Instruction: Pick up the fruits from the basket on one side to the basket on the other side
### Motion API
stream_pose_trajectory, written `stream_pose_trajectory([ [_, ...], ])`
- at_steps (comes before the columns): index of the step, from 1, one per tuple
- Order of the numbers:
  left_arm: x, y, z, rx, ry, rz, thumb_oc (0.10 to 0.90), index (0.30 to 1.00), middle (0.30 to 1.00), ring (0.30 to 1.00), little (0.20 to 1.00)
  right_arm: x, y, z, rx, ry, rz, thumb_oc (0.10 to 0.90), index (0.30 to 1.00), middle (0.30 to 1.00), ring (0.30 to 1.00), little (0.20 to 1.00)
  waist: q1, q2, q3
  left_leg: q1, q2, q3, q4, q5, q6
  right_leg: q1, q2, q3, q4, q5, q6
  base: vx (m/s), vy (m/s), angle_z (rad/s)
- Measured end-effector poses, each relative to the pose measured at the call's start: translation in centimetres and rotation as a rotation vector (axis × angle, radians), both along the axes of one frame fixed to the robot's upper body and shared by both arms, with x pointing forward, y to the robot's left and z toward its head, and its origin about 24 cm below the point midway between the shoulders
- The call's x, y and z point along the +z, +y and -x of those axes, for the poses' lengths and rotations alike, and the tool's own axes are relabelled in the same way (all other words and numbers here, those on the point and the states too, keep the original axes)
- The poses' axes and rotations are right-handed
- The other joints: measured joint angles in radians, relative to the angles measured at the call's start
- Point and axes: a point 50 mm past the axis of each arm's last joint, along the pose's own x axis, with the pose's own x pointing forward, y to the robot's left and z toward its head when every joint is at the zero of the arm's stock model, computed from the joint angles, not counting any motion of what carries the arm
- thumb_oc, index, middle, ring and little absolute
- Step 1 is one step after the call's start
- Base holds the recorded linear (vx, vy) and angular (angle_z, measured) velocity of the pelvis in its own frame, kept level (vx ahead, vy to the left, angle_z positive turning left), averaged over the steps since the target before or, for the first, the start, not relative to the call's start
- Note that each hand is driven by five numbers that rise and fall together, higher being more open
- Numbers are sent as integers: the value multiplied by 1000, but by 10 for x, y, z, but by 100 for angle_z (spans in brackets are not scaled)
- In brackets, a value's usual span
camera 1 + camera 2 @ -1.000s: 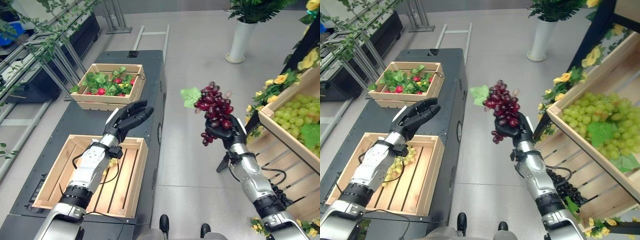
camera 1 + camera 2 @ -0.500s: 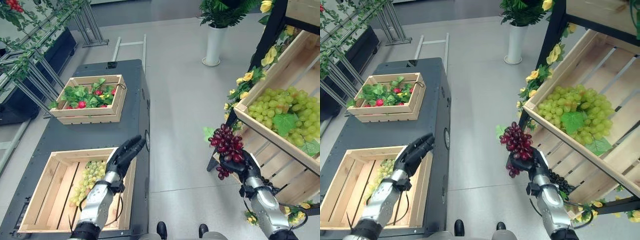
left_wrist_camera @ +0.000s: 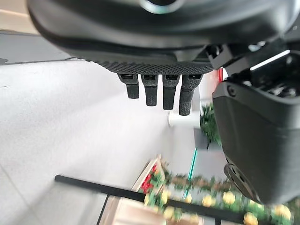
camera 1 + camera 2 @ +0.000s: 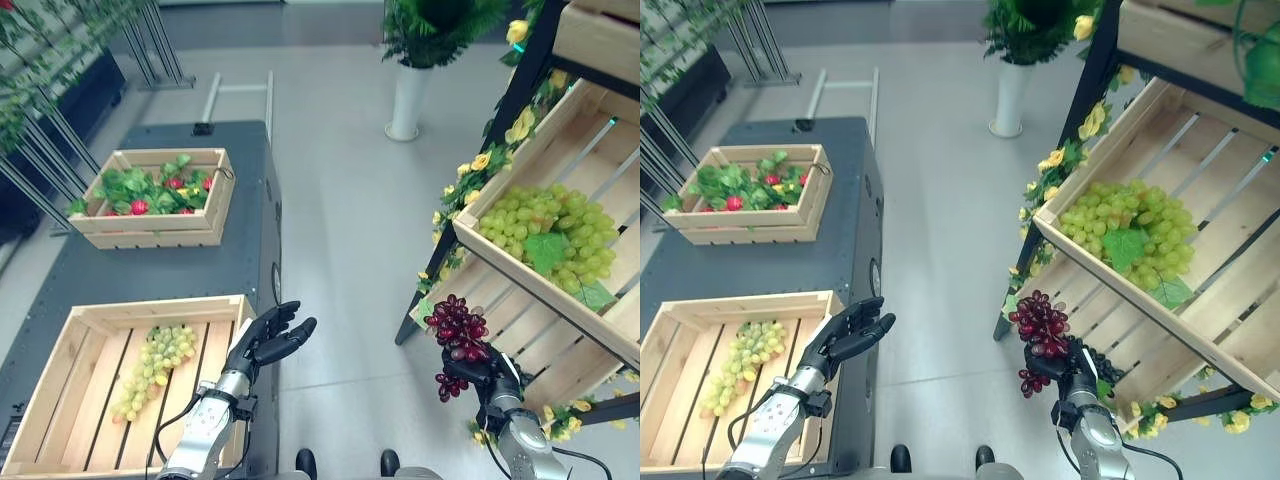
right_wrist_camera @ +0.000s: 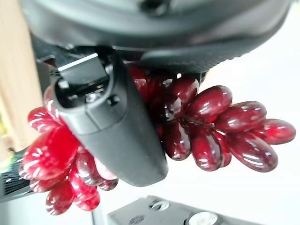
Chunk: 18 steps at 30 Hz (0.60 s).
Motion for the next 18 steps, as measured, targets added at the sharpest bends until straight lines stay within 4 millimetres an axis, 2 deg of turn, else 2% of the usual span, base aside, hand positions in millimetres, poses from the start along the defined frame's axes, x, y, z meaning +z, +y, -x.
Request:
stream_pose_trajectory([
  [2,8,-4,-9,-7,-39,-11,800,900,900,900,900,0,2,-8,-9,0,13,400,300,300,300,300,7,-17,17,-45,3,13,13,6,2,-57,0,-6,25,5,0,-224,-72,-17],
  [4,22,-5,-27,-24,-99,-35,800,900,900,900,900,5,5,-23,-26,-22,18,400,300,300,300,300,8,-39,77,-79,3,14,22,18,7,-100,-1,-11,53,8,-1,-126,-53,-6],
  [6,33,-7,-39,-34,-144,-48,800,900,900,900,900,11,5,-33,-56,-51,3,400,300,300,300,300,15,-48,134,-102,3,16,40,18,8,-129,-4,-18,80,8,-1,-113,-59,-1],
  [8,45,-10,-51,-36,-196,-54,800,900,900,900,900,19,3,-44,-74,-100,4,400,300,300,300,300,22,-47,193,-146,7,14,90,7,7,-167,-8,-44,119,4,-6,-89,-63,2],
  [9,54,-12,-59,-39,-232,-62,800,900,900,900,900,26,3,-54,-90,-135,-6,400,300,300,300,300,27,-45,242,-176,11,11,130,-5,6,-194,-8,-48,153,-4,-13,-74,-36,6],
  [11,66,-16,-69,-77,-283,-135,800,900,900,900,900,38,2,-68,-107,-183,4,400,300,300,300,300,27,-30,308,-243,18,-6,210,-26,3,-250,-9,-65,229,-29,-21,-70,-12,20],
  [13,73,-21,-73,-131,-318,-200,800,900,900,900,900,47,-1,-78,-106,-211,17,400,300,300,300,300,30,-18,338,-309,21,-15,280,-47,2,-324,-14,-67,323,-66,-25,-32,15,15],
  [15,72,-25,-72,-156,-316,-220,800,900,900,900,900,49,-3,-81,-110,-214,23,400,300,300,300,300,30,-13,346,-339,20,-24,325,-63,1,-355,-20,-70,380,-92,-27,-21,15,13],
  [18,71,-35,-71,-199,-322,-230,800,900,900,900,900,54,-16,-83,-131,-218,61,400,300,300,300,300,32,-7,350,-409,17,-41,440,-112,2,-423,-37,-76,500,-152,-29,-26,8,15],
])
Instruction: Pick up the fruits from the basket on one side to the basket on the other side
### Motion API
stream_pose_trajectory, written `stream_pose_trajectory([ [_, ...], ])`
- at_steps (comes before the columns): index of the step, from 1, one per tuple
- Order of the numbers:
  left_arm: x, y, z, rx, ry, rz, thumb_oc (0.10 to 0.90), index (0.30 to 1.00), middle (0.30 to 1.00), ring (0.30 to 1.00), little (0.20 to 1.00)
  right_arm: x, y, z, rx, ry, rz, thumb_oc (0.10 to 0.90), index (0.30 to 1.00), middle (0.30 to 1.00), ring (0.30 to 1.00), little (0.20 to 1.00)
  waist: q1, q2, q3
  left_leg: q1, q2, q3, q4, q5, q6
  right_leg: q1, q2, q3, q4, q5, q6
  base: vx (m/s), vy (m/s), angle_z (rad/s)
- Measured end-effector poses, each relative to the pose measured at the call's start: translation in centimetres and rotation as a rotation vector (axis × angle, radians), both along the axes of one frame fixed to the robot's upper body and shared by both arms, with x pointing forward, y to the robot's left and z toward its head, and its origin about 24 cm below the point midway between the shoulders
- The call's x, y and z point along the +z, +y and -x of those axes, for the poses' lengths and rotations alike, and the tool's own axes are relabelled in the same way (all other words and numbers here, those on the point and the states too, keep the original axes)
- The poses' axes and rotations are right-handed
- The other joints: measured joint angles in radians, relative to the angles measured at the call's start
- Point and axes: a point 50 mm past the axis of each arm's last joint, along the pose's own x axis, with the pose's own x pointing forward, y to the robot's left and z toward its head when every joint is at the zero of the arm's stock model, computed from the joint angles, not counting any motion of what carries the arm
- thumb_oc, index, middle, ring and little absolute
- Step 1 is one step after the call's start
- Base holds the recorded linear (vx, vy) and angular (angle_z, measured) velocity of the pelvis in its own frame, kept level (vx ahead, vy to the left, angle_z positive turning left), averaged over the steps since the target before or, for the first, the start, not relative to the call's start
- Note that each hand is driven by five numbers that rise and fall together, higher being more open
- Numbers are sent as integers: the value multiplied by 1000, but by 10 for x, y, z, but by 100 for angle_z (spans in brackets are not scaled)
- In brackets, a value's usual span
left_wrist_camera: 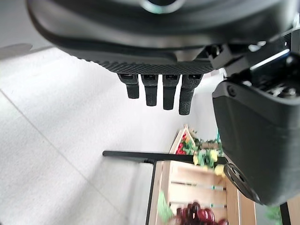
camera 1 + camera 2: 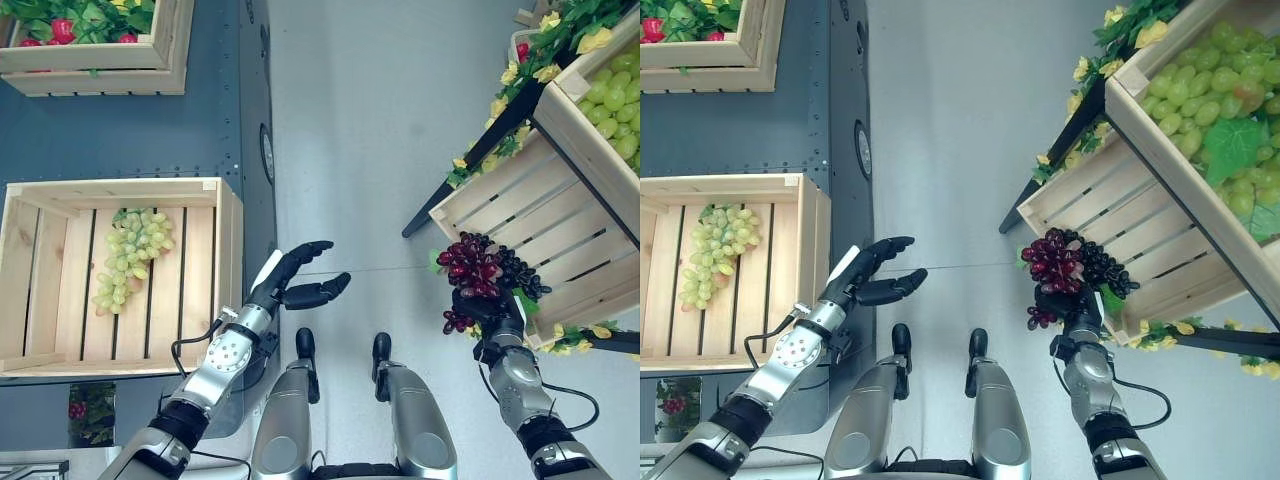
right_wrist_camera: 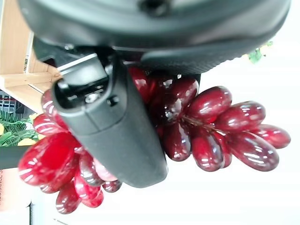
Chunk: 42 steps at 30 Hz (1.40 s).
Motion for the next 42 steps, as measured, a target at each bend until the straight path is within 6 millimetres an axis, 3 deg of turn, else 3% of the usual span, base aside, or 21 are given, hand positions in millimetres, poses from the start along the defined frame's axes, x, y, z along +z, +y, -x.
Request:
stream_pose_trajectory([
  [3,10,-8,-4,-34,-38,0,800,900,900,900,900,16,-17,-8,-77,-42,34,400,300,300,300,300,2,7,4,-102,-2,-14,109,-33,2,-95,-17,-11,112,-42,-8,-18,4,13],
  [8,12,-8,-4,-35,-46,1,800,900,900,900,900,36,-35,-16,-144,-94,73,400,300,300,300,300,3,13,6,-175,-2,-25,212,-70,5,-168,-26,-10,212,-82,-21,-3,3,2],
  [12,16,-9,-2,-60,-63,-23,800,900,900,900,900,65,-64,-17,-191,-134,221,400,300,300,300,300,3,16,6,-260,-14,-52,327,-120,7,-250,-28,11,316,-115,-20,6,30,-8],
  [22,22,-7,-2,-59,-85,-26,800,900,900,900,900,116,-110,-17,-286,-182,443,400,300,300,300,300,-5,16,7,-383,-13,-88,460,-158,-1,-360,-12,17,421,-139,-25,-15,-1,-3],
  [27,30,-6,-7,-80,-106,-57,800,900,900,900,900,120,-122,-16,-320,-143,458,400,300,300,300,300,6,6,10,-405,-11,-125,482,-165,-9,-362,7,4,417,-139,-25,-31,-78,0],
  [33,37,1,-10,-91,-117,-96,800,900,900,900,900,117,-125,-15,-313,-119,456,400,300,300,300,300,25,-8,13,-439,6,-145,517,-183,-7,-373,29,-11,413,-137,-26,-13,-56,0],
  [39,38,5,-10,-98,-114,-122,800,900,900,900,900,129,-125,-23,-319,-137,450,400,300,300,300,300,27,-13,14,-442,7,-144,517,-185,-4,-372,29,-11,409,-135,-22,0,0,0],
  [40,38,5,-10,-99,-115,-122,800,900,900,900,900,132,-126,-25,-330,-133,445,800,900,900,900,900,27,-13,14,-442,7,-145,517,-185,-4,-373,29,-12,409,-135,-22,0,0,0],
  [42,39,5,-10,-100,-118,-123,800,900,900,900,900,134,-129,-27,-358,-101,439,800,900,900,900,900,28,-13,14,-442,7,-145,516,-185,-4,-373,29,-12,409,-135,-22,0,0,0],
])
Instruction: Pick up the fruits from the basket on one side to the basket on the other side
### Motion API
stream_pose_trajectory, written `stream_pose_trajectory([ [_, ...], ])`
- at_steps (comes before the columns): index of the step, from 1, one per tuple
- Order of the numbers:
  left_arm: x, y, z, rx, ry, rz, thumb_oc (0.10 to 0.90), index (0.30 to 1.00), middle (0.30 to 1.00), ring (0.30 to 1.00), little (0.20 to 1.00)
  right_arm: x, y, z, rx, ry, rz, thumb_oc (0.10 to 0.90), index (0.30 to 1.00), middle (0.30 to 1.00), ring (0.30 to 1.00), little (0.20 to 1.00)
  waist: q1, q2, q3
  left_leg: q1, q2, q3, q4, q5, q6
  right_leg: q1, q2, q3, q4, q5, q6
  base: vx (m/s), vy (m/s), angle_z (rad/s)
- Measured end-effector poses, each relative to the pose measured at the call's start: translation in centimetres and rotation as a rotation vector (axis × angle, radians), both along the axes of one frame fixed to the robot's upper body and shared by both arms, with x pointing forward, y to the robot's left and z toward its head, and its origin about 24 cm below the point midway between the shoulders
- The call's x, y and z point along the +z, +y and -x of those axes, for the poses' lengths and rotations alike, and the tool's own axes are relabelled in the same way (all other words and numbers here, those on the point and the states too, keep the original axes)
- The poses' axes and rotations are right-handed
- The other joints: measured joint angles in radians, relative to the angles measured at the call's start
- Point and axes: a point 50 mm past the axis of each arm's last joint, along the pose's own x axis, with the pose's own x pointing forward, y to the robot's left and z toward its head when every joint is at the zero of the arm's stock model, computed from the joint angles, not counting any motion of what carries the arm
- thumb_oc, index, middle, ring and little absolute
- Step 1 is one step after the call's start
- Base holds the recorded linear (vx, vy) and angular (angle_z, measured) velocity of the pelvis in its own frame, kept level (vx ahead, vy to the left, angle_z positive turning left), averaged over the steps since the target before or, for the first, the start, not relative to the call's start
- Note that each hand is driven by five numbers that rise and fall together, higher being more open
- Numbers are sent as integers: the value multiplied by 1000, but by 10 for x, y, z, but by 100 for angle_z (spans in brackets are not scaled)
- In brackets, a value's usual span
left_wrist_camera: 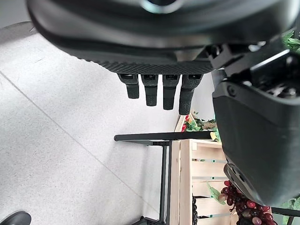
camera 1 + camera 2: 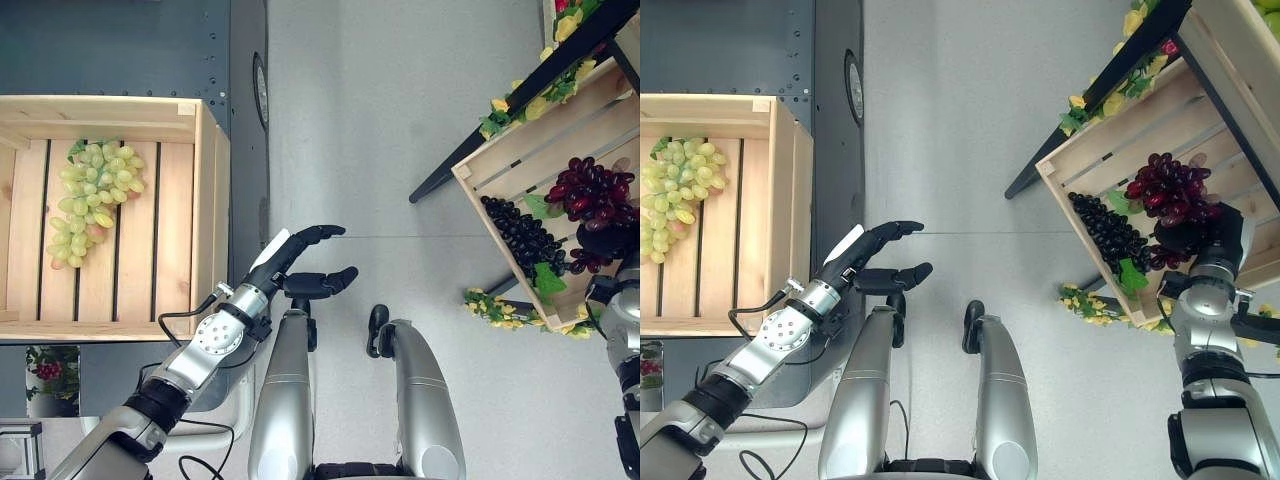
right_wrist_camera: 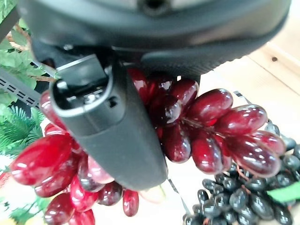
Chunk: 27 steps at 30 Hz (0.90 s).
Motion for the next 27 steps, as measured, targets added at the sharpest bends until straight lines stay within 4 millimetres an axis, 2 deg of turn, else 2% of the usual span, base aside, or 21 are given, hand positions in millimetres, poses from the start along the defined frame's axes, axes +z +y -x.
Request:
stream_pose_trajectory([
  [8,-2,-3,1,-14,6,-6,800,900,900,900,900,-7,-10,-3,-93,141,-92,800,900,900,900,900,0,4,-2,1,2,4,-3,0,1,0,0,1,-3,0,-1,-2,8,0],
  [15,-2,-3,0,-11,5,-6,800,900,900,900,900,2,-20,-1,-146,165,-103,800,900,900,900,900,0,9,-5,12,4,7,-5,-1,1,8,0,2,-3,0,0,-5,31,0],
  [23,-2,-3,0,-6,-1,1,800,900,900,900,900,2,-20,-1,-135,171,-100,800,900,900,900,900,-2,10,-5,60,4,13,-34,0,1,53,0,5,-31,0,-3,4,30,-1],
  [27,0,-5,0,-4,-22,19,800,900,900,900,900,8,-12,-5,-72,111,-50,800,900,900,900,900,-3,10,-5,80,4,23,-54,0,1,66,-1,10,-43,3,2,1,53,-3],
])
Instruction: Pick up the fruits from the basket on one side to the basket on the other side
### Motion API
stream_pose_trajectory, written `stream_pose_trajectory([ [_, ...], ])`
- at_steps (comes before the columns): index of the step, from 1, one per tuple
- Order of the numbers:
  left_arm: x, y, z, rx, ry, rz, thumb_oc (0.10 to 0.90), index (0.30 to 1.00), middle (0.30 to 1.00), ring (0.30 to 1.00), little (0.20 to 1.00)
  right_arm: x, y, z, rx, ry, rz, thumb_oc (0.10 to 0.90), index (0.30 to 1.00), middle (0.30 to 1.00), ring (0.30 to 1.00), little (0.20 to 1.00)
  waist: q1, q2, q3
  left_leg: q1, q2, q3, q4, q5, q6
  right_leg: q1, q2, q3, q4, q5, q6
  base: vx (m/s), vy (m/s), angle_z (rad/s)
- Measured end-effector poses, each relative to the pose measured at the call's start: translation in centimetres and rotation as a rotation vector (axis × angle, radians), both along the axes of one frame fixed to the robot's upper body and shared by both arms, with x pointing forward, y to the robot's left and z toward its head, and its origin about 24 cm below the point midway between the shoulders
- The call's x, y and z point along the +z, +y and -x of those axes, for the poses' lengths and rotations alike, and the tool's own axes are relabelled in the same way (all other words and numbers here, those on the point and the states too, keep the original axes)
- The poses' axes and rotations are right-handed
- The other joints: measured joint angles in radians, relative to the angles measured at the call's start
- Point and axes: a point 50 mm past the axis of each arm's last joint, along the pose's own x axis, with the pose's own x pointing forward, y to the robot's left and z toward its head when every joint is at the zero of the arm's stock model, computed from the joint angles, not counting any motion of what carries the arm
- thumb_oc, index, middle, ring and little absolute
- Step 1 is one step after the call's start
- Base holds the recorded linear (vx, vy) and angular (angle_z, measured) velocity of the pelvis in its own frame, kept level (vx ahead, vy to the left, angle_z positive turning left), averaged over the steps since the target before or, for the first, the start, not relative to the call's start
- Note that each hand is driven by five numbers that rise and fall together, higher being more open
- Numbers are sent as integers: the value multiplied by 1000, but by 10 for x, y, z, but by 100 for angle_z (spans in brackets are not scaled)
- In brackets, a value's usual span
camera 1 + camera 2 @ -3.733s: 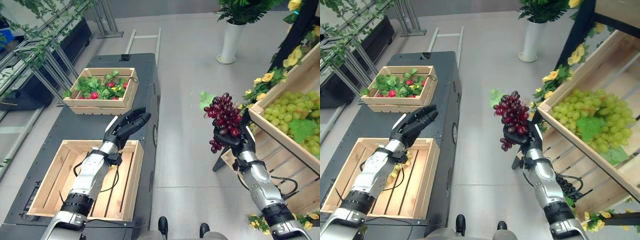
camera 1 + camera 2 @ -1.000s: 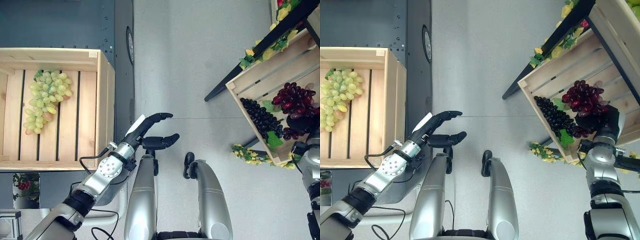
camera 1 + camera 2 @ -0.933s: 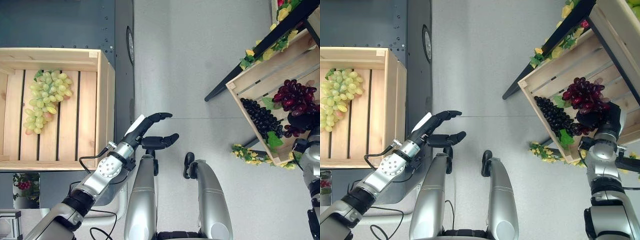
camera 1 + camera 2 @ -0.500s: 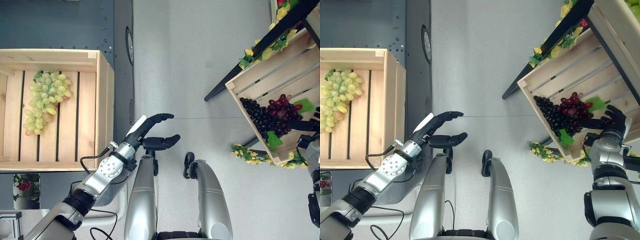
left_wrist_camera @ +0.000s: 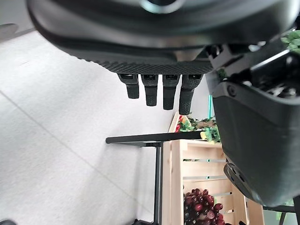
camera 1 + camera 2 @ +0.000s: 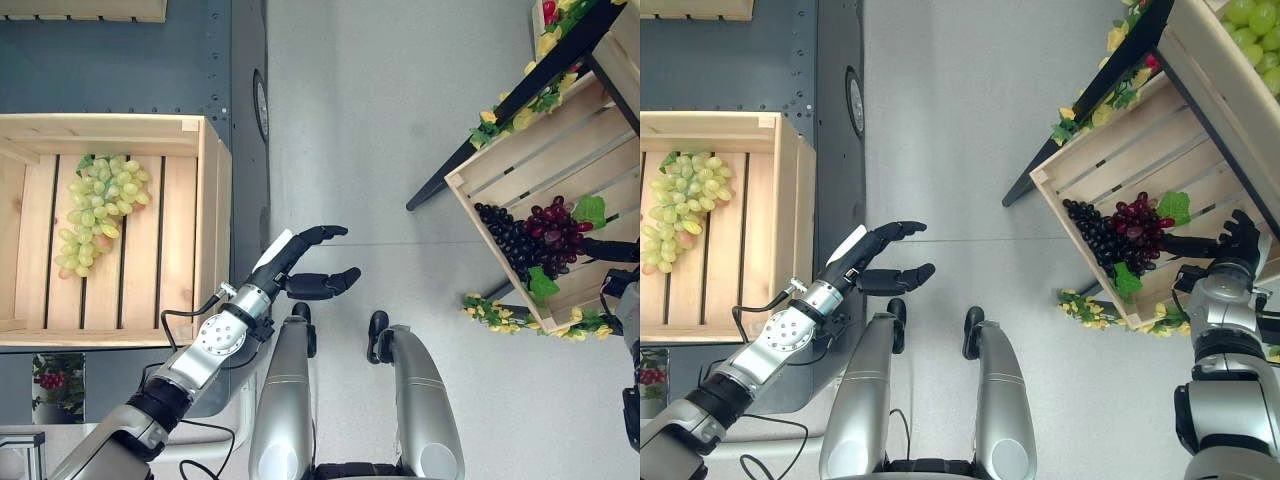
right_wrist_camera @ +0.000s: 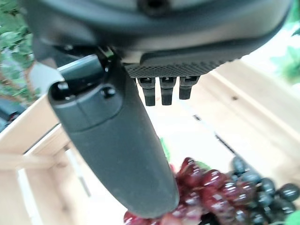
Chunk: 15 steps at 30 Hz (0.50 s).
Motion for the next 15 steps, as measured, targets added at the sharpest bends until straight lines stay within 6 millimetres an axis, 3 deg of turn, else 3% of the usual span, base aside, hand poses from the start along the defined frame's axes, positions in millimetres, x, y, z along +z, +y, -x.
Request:
stream_pose_trajectory([
  [3,-1,-2,0,9,1,34,800,900,900,900,900,9,23,-11,108,-99,40,800,900,900,900,900,-2,0,0,22,0,12,-22,3,-4,12,0,10,-11,1,1,-27,69,-7],
  [5,-4,-10,-1,10,14,113,800,900,900,900,900,7,54,-19,235,-160,58,800,900,900,900,900,-7,1,0,44,-1,18,-38,4,-6,30,-4,10,-23,2,1,-2,47,-5],
  [7,1,-18,-2,-17,-15,165,800,900,900,900,900,0,87,-26,353,-187,72,800,900,900,900,900,-14,1,0,53,-3,21,-46,4,-6,34,-8,7,-25,0,-1,0,0,0],
  [11,8,-20,-3,-6,-58,223,800,900,900,900,900,-24,126,-27,464,-178,29,800,900,900,900,900,-11,1,0,64,-10,21,-59,5,-7,41,-16,4,-28,-3,-4,-1,12,2],
  [15,18,-10,-6,69,-111,263,800,900,900,900,900,-46,150,-18,535,-140,16,800,900,900,900,900,-13,1,0,71,-17,25,-85,19,-6,42,-29,-3,-35,-3,-4,15,10,5],
])
